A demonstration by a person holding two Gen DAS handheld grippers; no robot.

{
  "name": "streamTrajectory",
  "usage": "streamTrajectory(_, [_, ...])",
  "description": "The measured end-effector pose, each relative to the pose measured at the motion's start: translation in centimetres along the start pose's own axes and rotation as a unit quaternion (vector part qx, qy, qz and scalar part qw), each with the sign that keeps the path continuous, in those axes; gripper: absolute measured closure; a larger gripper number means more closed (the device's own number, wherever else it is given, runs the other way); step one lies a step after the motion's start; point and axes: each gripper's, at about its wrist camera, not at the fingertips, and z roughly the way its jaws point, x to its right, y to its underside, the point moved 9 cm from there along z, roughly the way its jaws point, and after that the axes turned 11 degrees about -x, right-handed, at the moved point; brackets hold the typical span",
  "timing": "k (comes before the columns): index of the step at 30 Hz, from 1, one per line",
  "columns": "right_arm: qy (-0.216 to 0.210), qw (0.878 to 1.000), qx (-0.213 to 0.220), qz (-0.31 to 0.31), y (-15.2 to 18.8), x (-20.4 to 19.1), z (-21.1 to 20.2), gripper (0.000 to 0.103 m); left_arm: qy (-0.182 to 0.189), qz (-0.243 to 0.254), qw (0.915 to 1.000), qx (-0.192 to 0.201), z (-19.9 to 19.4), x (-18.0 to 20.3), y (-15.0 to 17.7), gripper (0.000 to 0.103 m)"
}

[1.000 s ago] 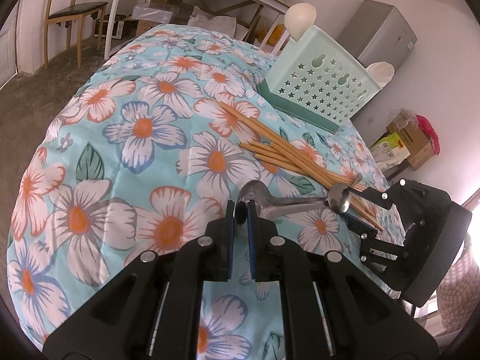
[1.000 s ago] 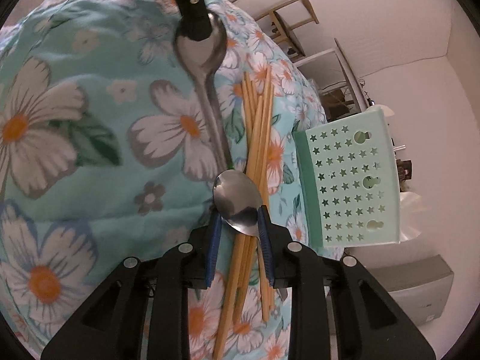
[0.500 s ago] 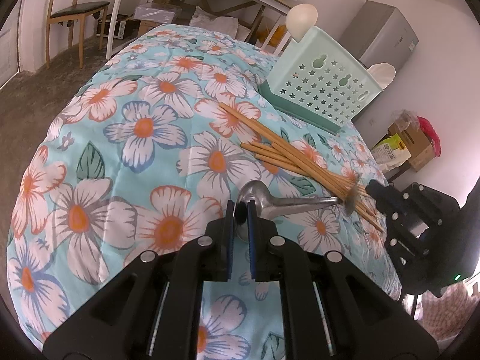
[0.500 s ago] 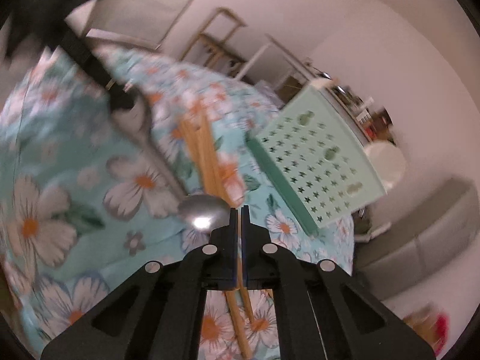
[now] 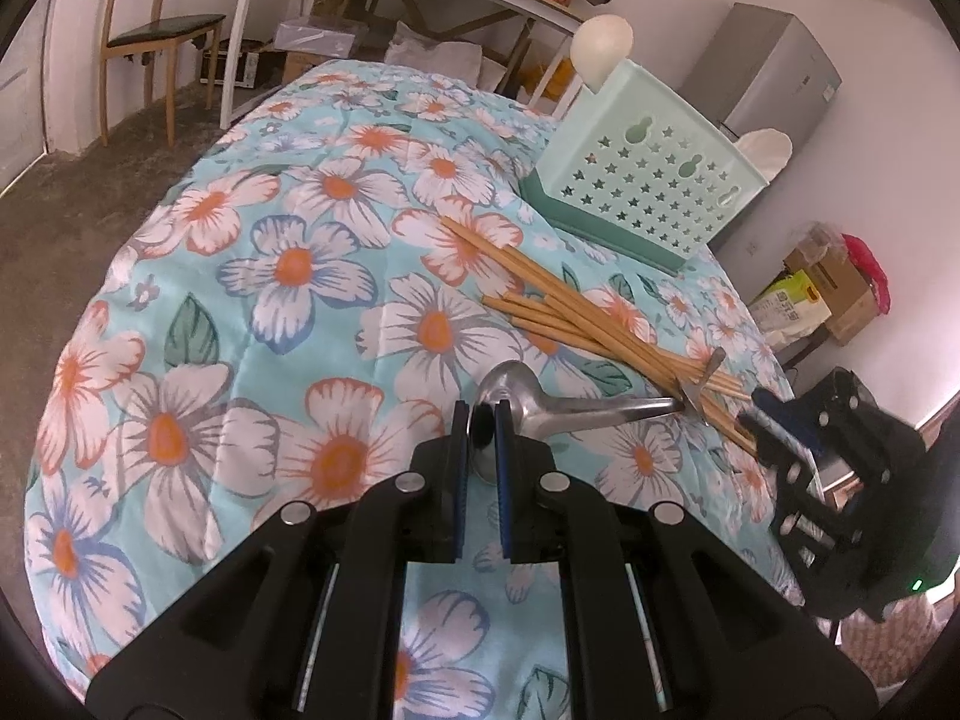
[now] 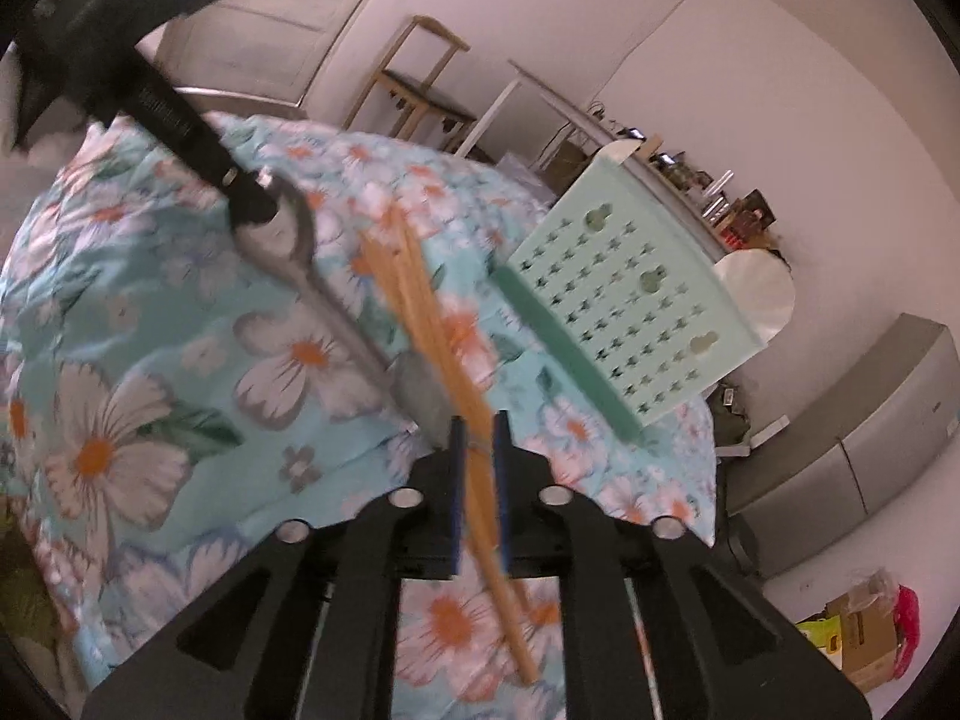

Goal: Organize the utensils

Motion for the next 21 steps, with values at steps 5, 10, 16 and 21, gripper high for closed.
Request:
streamTrajectory(5, [-0.004, 1.000, -0.008, -0.014, -0.3, -1.3, 0.8, 0.077, -0.018, -0.004, 0.9998, 0.010, -1.1, -1.2, -0.3, 0.096])
streamTrajectory(10, [0.020, 0.999, -0.020, -0.043, -1.3, -2.3, 2.2, 0.074, -0.026, -0.013, 0.9995, 0.016, -1.8, -2.5, -0.5, 0.096])
streamTrajectory(16, [0.040, 0.997, -0.037, -0.052, -2.1, -2.2, 3.5, 0.074, -0.027, -0.030, 0.9989, 0.023, -2.0, -3.5, -0.9, 0.096])
streamTrajectory(21, [0.056, 0.996, -0.041, -0.055, -2.5, -2.5, 4.2, 0.091, -0.025, -0.035, 0.9988, 0.025, -2.0, -3.6, -0.9, 0.096])
